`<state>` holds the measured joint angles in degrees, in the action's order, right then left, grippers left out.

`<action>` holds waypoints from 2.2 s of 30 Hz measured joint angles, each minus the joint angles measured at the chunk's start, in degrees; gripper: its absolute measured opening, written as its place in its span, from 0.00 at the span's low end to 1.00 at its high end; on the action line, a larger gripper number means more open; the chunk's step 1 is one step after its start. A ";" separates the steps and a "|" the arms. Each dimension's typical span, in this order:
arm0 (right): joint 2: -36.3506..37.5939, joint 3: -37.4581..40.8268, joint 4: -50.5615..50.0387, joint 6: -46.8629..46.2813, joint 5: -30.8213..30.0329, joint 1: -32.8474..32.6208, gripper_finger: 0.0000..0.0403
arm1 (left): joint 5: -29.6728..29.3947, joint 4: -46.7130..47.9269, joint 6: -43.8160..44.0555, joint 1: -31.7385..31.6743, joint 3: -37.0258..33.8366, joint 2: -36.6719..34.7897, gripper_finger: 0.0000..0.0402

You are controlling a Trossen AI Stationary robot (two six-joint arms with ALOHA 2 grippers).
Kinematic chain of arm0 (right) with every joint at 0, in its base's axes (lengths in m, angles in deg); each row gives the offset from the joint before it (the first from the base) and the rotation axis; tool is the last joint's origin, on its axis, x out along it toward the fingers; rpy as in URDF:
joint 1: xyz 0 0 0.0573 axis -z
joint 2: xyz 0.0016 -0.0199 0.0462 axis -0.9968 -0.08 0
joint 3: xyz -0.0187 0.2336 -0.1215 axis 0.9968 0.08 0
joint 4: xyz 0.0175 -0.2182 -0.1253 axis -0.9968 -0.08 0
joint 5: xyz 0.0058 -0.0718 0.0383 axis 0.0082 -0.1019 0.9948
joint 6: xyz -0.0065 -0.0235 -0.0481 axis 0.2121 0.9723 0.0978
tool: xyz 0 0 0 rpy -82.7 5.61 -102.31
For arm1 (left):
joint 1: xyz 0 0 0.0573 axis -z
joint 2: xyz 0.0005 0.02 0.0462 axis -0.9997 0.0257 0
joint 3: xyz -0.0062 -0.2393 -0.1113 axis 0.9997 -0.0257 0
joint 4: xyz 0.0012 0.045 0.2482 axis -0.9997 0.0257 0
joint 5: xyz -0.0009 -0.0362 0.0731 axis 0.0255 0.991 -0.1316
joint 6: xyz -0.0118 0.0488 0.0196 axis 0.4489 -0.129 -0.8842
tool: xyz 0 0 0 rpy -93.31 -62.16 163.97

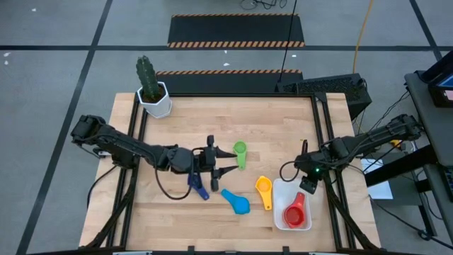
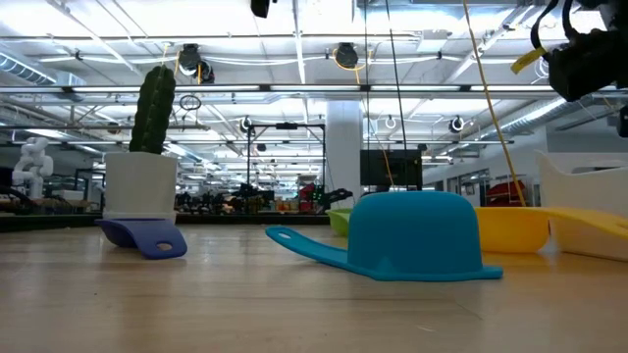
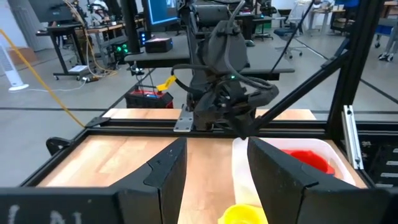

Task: Nest measuring cups in basket
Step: Stack the light blue measuring cup on top of the red measuring cup into the white bin

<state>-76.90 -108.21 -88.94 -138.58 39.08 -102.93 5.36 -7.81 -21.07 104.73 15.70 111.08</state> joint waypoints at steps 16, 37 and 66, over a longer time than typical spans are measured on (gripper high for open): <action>-0.15 -10.78 12.75 16.54 -30.67 -2.11 0.20 | 2.20 3.18 -4.11 -2.57 0.00 0.00 0.43; -18.92 -10.72 31.96 34.55 -47.64 -8.10 0.20 | 0.82 20.42 -7.10 4.37 -0.02 0.98 0.43; -27.41 -10.69 54.12 25.57 -50.77 -14.10 0.20 | -7.16 29.40 -12.98 17.54 1.20 16.21 0.61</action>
<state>-104.31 -118.90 -34.83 -113.01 -11.69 -117.03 -1.80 21.59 -34.05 122.27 16.91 127.29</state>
